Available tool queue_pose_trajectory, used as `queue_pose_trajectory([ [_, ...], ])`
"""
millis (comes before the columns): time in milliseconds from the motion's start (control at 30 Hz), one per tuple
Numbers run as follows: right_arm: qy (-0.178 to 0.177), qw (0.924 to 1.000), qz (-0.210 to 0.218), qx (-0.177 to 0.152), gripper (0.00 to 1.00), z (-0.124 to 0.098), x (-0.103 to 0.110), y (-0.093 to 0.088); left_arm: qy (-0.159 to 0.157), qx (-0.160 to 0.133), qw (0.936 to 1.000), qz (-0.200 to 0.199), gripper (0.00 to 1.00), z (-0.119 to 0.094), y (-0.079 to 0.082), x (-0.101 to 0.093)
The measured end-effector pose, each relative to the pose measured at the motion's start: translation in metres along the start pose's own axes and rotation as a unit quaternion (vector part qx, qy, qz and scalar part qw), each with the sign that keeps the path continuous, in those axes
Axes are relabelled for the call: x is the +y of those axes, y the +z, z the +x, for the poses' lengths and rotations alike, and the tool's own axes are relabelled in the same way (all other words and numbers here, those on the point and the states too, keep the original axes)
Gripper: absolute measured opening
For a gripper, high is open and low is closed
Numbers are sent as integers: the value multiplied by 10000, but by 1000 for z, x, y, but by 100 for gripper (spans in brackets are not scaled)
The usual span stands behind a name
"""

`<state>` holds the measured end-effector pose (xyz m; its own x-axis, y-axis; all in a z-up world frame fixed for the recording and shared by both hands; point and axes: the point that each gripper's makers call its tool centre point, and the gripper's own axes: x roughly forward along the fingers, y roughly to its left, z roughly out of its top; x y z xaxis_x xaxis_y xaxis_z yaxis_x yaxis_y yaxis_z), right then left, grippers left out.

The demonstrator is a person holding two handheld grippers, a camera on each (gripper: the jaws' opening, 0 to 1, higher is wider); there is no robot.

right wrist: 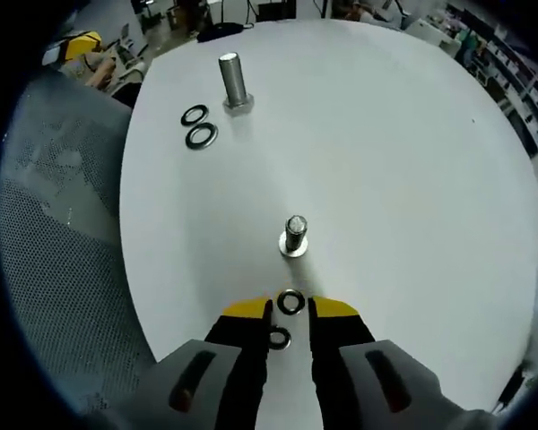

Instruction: Place the washer onto the threaded stud by aligning its center hole with the stud, sliding it down to the base, and recovering from edge contact or off-axis alignment until the washer reaches the visible bottom stop.

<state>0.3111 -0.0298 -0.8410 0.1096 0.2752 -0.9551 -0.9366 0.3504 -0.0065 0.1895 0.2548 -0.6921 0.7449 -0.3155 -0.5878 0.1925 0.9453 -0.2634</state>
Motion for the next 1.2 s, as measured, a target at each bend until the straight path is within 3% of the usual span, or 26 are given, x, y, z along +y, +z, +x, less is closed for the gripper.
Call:
queue_pose_trajectory([
  [567, -108, 9999, -71, -34, 14, -2, -2, 0, 5, -2, 10000, -9, 0, 0, 0, 0],
  [1200, -228, 9969, 204, -727, 14, -46, -4, 23, -6, 12, 10000, 16, 0, 0, -1, -1],
])
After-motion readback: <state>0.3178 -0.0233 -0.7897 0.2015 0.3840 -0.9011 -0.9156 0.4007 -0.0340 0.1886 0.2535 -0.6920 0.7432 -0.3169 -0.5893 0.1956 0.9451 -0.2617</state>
